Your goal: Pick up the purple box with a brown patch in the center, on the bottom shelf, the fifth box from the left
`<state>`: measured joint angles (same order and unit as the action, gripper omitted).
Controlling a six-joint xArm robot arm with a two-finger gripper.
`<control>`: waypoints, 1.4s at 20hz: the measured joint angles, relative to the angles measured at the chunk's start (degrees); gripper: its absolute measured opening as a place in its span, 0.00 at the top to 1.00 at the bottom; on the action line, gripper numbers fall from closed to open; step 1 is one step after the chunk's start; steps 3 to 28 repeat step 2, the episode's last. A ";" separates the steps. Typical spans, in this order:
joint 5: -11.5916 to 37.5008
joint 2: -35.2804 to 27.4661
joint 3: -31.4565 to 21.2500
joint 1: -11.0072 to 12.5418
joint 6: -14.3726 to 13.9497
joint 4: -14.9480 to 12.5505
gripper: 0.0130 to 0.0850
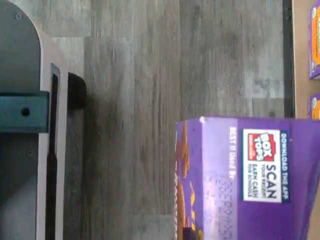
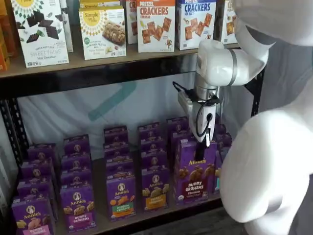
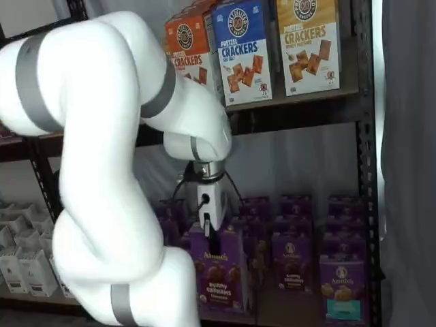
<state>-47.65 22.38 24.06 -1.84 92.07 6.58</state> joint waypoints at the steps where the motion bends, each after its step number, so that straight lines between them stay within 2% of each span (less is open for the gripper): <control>1: -0.70 1.16 -0.17 -0.46 -0.58 -0.04 0.78; 28: -1.30 2.11 -0.29 -0.89 -1.17 -0.18 0.78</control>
